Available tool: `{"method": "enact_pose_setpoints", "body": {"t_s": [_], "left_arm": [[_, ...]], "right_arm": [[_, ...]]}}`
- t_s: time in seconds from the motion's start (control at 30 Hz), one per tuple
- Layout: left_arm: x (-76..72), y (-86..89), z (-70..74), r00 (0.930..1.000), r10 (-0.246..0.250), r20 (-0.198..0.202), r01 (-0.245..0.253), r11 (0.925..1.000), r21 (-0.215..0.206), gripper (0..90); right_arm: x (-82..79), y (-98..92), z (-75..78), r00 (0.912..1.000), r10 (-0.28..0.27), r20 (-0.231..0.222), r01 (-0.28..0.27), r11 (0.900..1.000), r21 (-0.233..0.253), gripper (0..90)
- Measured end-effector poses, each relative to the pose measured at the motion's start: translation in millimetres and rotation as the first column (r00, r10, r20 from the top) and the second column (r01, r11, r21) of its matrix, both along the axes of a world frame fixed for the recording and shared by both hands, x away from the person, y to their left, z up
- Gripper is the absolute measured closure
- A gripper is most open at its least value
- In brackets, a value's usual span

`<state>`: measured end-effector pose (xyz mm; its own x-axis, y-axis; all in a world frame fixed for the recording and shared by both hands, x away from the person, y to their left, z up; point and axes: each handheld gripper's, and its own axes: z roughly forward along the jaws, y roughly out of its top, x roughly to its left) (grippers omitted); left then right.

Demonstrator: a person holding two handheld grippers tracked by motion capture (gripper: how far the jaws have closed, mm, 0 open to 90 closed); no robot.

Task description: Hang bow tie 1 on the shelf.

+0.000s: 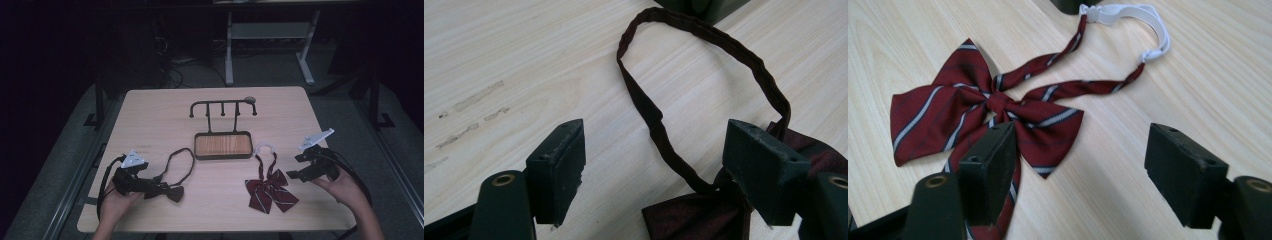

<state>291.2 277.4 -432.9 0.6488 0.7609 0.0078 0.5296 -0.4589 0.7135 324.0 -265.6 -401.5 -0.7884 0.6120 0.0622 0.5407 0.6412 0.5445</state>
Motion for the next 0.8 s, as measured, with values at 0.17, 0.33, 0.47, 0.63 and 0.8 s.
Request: {"method": "enact_pose_setpoints", "body": {"t_s": [0.17, 0.33, 0.47, 0.63, 0.8], "left_arm": [[-0.5, 0.1, 0.6, 1.0000, -0.001, 0.004, 0.001, 1.0000, -0.001, 25.7], [-0.4, 1.1, 1.6, 1.0000, -0.005, 0.006, 0.005, 1.0000, 0.006, 25.6], [-0.2, 0.2, 0.6, 1.0000, -0.006, 0.002, 0.006, 1.0000, 0.003, 25.7], [-0.4, 0.7, 1.2, 1.0000, -0.006, 0.005, 0.006, 1.0000, -0.004, 25.6], [-0.4, 0.3, 1.3, 1.0000, -0.005, 0.004, 0.005, 1.0000, -0.005, 25.7]], "right_arm": [[10.7, 9.8, 2.1, 0.9996, 0.002, -0.028, -0.003, 1.000, -0.019, 32.7], [19.3, 18.6, 6.2, 0.9995, 0.013, -0.027, -0.014, 1.000, -0.028, 35.4], [29.8, 30.3, 11.1, 0.9993, 0.026, -0.027, -0.027, 0.998, -0.049, 38.6], [42.3, 35.1, 8.2, 0.9989, 0.016, -0.044, -0.019, 0.998, -0.060, 40.1], [53.4, 37.3, 5.4, 0.9983, 0.004, -0.058, -0.007, 0.999, -0.052, 42.1]]}}
